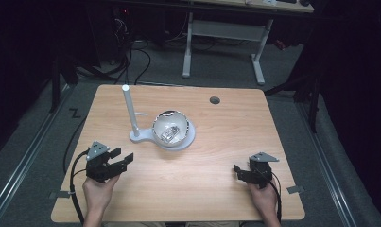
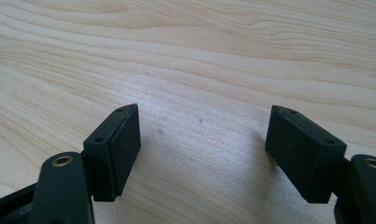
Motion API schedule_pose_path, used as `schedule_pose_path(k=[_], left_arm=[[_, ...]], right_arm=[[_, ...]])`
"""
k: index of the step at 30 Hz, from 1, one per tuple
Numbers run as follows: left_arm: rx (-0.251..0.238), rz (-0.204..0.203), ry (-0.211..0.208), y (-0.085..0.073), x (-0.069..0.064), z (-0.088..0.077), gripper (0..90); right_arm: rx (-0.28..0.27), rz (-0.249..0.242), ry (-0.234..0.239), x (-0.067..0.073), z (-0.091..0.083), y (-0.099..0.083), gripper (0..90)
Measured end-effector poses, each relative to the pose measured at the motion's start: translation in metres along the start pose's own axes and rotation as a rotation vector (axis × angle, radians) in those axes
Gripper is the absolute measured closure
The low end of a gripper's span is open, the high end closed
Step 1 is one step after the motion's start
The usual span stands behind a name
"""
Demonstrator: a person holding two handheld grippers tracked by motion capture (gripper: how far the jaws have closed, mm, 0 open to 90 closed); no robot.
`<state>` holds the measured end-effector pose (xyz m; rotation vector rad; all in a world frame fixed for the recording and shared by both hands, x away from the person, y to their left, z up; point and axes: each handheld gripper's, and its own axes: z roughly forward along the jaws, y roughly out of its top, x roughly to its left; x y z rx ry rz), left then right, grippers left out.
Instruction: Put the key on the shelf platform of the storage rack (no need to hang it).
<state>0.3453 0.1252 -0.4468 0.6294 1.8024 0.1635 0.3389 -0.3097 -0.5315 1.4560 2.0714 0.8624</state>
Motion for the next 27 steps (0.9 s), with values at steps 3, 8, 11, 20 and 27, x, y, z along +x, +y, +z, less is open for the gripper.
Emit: schedule_pose_path(k=[3,8,11,20,27], left_arm=[[0.003,-0.009,0.008,-0.001,0.002,0.000,42.2],[0.004,-0.005,0.010,-0.003,0.006,0.000,42.2],[0.005,-0.014,0.021,-0.004,0.008,0.000,42.1],[0.013,-0.033,0.035,-0.006,0.013,0.001,42.1],[0.022,-0.036,0.046,-0.012,0.018,0.003,42.0]], right_arm=[[0.000,0.000,0.000,0.000,0.000,0.000,26.8],[0.000,0.000,0.000,0.000,0.000,0.000,26.9],[0.000,0.000,0.000,0.000,0.000,0.000,26.8],[0.000,0.000,0.000,0.000,0.000,0.000,26.9],[0.000,0.000,0.000,0.000,0.000,0.000,26.9]])
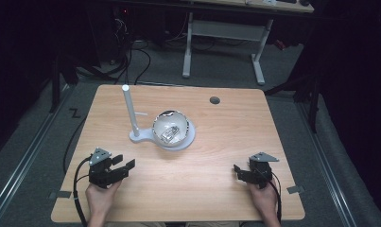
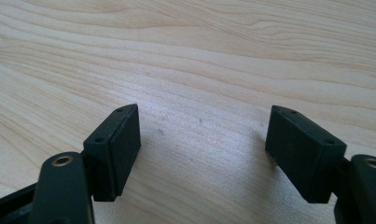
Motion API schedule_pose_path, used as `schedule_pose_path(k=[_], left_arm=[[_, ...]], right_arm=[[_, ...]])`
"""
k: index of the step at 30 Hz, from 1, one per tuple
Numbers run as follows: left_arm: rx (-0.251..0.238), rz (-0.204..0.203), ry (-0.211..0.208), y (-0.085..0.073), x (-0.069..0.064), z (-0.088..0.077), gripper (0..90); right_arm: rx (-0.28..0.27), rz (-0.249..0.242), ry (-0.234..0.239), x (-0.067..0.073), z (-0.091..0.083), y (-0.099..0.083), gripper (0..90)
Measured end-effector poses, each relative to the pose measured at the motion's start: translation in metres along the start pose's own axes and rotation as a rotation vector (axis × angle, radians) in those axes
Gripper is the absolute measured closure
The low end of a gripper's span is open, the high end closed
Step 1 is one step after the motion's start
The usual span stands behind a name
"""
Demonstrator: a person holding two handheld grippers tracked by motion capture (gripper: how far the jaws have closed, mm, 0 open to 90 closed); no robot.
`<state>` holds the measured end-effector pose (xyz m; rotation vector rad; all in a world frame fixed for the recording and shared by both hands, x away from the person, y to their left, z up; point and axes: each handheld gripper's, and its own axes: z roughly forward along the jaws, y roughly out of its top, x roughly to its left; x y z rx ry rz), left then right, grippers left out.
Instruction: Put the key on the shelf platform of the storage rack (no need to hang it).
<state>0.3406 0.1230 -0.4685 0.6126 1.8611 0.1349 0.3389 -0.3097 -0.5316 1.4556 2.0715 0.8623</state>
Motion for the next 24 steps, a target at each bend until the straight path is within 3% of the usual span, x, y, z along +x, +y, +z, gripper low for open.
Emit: schedule_pose_path(k=[14,15,20,24], left_arm=[[0.024,-0.007,0.025,-0.010,0.007,0.005,41.8],[0.025,-0.023,0.033,-0.010,0.006,0.005,41.8],[0.035,-0.001,0.030,-0.014,0.009,0.007,41.8],[0.041,-0.026,0.044,-0.018,0.009,0.008,41.7]], right_arm=[[0.000,0.000,-0.001,0.000,0.000,0.000,26.9],[0.000,0.000,-0.001,0.000,0.000,0.000,26.9],[0.000,0.000,0.000,0.000,0.000,0.000,26.9],[0.000,0.000,0.000,0.000,0.000,0.000,26.9]])
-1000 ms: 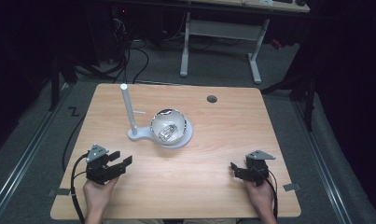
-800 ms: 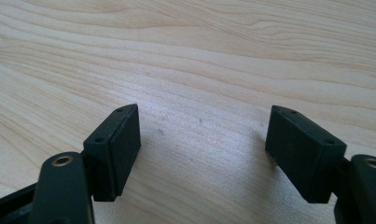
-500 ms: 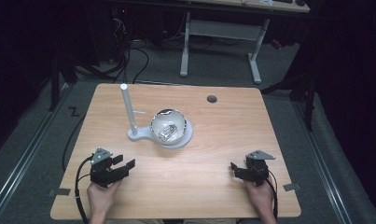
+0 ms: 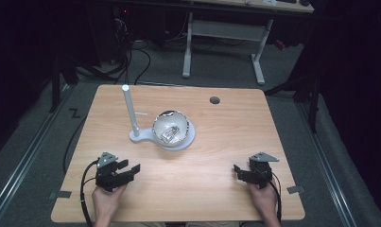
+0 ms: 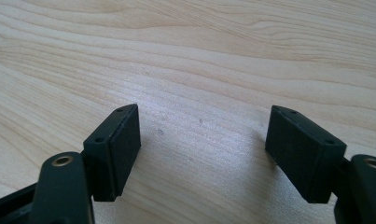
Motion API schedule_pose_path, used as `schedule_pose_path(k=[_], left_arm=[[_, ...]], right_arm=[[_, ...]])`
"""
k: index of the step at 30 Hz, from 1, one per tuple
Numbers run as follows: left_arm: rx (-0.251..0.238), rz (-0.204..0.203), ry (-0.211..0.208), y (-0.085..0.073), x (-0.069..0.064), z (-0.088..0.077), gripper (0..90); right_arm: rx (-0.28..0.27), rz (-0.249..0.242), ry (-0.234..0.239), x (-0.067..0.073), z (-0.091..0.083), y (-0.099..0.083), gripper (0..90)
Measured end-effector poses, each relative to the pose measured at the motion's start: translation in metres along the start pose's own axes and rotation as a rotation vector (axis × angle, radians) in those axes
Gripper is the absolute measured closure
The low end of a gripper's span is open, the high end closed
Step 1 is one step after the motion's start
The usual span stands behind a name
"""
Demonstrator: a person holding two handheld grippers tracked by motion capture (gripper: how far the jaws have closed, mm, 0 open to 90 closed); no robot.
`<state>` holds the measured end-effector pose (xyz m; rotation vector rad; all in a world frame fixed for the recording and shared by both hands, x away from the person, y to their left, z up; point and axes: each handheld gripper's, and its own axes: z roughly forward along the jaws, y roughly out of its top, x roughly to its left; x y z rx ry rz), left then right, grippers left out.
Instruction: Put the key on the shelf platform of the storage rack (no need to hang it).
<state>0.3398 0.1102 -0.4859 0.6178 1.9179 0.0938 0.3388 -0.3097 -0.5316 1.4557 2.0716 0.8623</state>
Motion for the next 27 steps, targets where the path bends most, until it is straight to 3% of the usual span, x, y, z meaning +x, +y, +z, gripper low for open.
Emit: schedule_pose_path(k=[7,12,18,20,25,27], left_arm=[[0.002,0.032,0.001,-0.004,0.007,0.004,41.5],[-0.001,0.008,0.022,-0.008,0.008,0.006,41.3],[0.003,0.025,0.023,-0.010,0.011,0.009,41.1],[0.000,0.002,0.039,-0.013,0.010,0.010,41.0],[-0.001,0.040,0.041,-0.018,0.013,0.013,40.9],[-0.002,0.036,0.048,-0.020,0.013,0.014,40.9]], right_arm=[[0.000,0.000,-0.001,0.000,0.000,0.000,26.9],[0.000,-0.001,-0.001,0.000,0.000,0.000,26.9],[0.000,-0.002,-0.001,0.000,0.000,0.000,26.9],[0.000,0.000,-0.001,0.000,0.000,0.000,26.8],[0.000,0.000,-0.001,0.000,0.000,0.000,26.9],[0.000,0.000,0.000,0.000,0.000,0.000,26.9]])
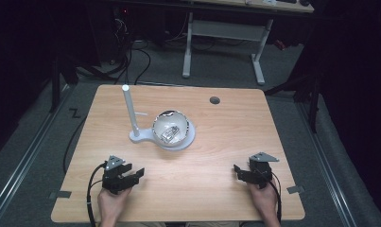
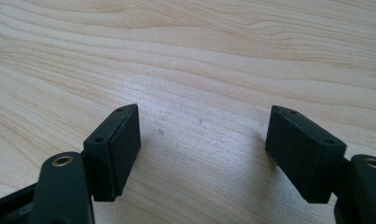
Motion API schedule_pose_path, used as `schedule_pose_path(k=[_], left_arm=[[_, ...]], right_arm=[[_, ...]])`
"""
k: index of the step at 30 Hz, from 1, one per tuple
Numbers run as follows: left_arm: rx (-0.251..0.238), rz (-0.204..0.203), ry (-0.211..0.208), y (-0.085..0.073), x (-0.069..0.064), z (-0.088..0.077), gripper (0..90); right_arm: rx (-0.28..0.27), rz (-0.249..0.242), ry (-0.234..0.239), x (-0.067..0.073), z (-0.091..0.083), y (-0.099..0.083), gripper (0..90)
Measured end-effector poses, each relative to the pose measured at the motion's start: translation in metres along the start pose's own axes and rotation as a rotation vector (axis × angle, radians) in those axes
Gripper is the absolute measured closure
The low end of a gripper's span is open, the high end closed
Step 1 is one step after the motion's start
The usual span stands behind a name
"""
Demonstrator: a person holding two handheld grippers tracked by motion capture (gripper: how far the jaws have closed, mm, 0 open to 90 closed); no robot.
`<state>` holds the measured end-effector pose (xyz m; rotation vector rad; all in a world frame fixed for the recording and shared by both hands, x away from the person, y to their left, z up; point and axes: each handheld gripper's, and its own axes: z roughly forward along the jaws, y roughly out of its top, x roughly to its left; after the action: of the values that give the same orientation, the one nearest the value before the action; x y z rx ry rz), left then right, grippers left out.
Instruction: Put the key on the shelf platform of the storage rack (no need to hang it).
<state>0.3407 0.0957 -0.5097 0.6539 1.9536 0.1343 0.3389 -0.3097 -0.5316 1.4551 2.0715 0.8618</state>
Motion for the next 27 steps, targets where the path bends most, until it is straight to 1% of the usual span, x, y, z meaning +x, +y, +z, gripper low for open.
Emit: schedule_pose_path(k=[2,3,4,6,7,8,9,10,11,13,14,15,16,17,18,20,21,22,23,24,25,26,27], left_arm=[[-0.002,0.018,0.000,-0.002,0.002,0.002,40.8],[-0.005,0.012,0.009,-0.003,0.001,0.002,40.8],[-0.007,0.023,0.009,-0.004,0.002,0.003,40.8],[-0.012,0.025,0.013,-0.005,0.003,0.003,40.8],[-0.010,0.044,0.005,-0.005,0.004,0.004,40.7],[-0.011,0.044,0.007,-0.006,0.004,0.004,40.7],[-0.014,0.007,0.024,-0.007,0.002,0.005,40.7],[-0.014,0.038,0.015,-0.007,0.004,0.005,40.7],[-0.016,0.029,0.020,-0.008,0.004,0.006,40.5],[-0.017,0.039,0.018,-0.010,0.004,0.007,40.4],[-0.020,0.059,0.011,-0.010,0.005,0.008,40.3],[-0.024,0.052,0.017,-0.011,0.005,0.008,40.0],[-0.026,0.053,0.019,-0.012,0.005,0.008,39.8],[-0.066,0.050,-0.028,-0.013,0.003,0.012,39.6],[-0.072,0.054,-0.028,-0.013,0.004,0.013,39.4],[-0.076,0.042,-0.028,-0.015,0.003,0.013,39.2],[-0.037,0.058,0.014,-0.014,0.004,0.010,39.1],[-0.039,0.076,0.008,-0.015,0.005,0.011,39.0],[-0.041,0.080,0.006,-0.015,0.005,0.011,38.8],[-0.048,0.070,0.010,-0.016,0.005,0.011,38.6],[-0.053,0.081,0.007,-0.017,0.005,0.012,38.4],[-0.061,0.079,0.012,-0.019,0.005,0.012,38.2],[-0.063,0.082,0.007,-0.020,0.005,0.013,38.0]], right_arm=[[0.000,0.000,0.000,0.000,0.000,0.000,26.9],[0.000,0.000,0.000,0.000,0.000,0.000,26.9],[0.000,-0.001,0.000,0.000,0.000,0.000,26.9],[0.000,0.000,0.000,0.000,0.000,0.000,26.9],[0.000,0.000,0.000,0.000,0.000,0.000,26.9],[0.000,-0.001,0.000,0.000,0.000,0.000,26.9],[0.000,0.000,0.000,0.000,0.000,0.000,26.9],[0.000,0.000,0.000,0.000,0.000,0.000,26.9],[0.000,0.000,0.000,0.000,0.000,0.000,26.9],[0.000,0.000,0.000,0.000,0.000,0.000,26.9],[0.000,0.000,0.000,0.000,0.000,0.000,26.9],[0.000,0.000,0.001,0.000,0.000,0.000,26.9],[0.000,0.001,0.001,0.000,0.000,0.000,26.9],[0.000,0.000,0.000,0.000,0.000,0.000,26.9],[0.000,0.000,0.000,0.000,0.000,0.000,26.9],[0.000,0.000,0.000,0.000,0.000,0.000,26.8],[0.000,0.000,0.000,0.000,0.000,0.000,26.9],[0.000,0.000,0.000,0.000,0.000,0.000,26.9],[0.000,0.000,0.000,0.000,0.000,0.000,26.9],[0.000,0.000,0.000,0.000,0.000,0.000,26.9],[0.000,0.000,0.000,0.000,0.000,0.000,26.9],[0.000,-0.001,0.000,0.000,0.000,0.000,26.9],[-0.001,-0.001,0.000,0.000,0.000,0.000,26.9]])
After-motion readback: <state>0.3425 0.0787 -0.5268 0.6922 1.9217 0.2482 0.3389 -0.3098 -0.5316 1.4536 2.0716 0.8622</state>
